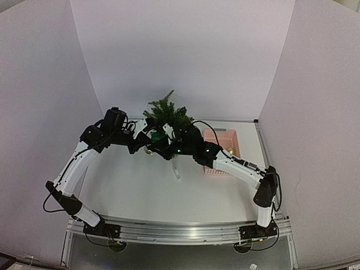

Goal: Decorate the small christmas tree

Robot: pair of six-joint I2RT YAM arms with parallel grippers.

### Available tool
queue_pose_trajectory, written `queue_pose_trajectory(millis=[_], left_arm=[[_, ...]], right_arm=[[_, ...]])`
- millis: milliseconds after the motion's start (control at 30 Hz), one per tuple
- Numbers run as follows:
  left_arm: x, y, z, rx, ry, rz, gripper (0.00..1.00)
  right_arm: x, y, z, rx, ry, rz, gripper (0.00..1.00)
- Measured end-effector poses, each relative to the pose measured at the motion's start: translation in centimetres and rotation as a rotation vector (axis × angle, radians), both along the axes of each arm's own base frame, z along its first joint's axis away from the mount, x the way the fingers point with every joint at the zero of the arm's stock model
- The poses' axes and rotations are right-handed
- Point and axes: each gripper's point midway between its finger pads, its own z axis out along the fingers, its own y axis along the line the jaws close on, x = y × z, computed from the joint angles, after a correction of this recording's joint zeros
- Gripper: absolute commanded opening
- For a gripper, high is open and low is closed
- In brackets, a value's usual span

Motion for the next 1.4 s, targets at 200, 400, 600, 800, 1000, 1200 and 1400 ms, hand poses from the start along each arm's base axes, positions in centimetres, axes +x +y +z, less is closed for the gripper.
queue_pose_trajectory(millis=[200, 400, 600, 800, 1000, 1200, 1400], left_arm=[[-0.2, 0.0, -0.1, 0.002, -0.004, -0.011, 0.00], [-0.3, 0.1, -0.1, 0.003, -0.007, -0.011, 0.00], [-0.1, 0.1, -0.9, 0.016, -0.011, -0.015, 0.00], [-1.1, -1.0, -1.4, 0.009, 0.000, -0.060, 0.00], [-2.4, -2.7, -1.4, -0.009, 0.012, -0.114, 0.00], [-1.3, -4.6, -1.6, -0.043, 0.051, -0.116, 0.00], [-0.5, -6.9, -2.4, -0.067, 0.089, -0.104, 0.00]], right_arm=[[0.3, 0.0, 0.1, 0.004, 0.005, -0.020, 0.00], [0.7, -0.2, -0.1, 0.002, 0.002, -0.047, 0.00], [0.3, -1.6, -0.8, -0.012, 0.018, -0.077, 0.00], [-1.1, -4.0, -0.5, -0.008, 0.045, -0.107, 0.00], [-1.9, -5.8, -0.5, -0.009, 0.076, -0.138, 0.00], [-1.9, -7.7, -0.7, -0.026, 0.087, -0.210, 0.00], [0.1, -10.0, -1.0, -0.040, 0.125, -0.342, 0.00]])
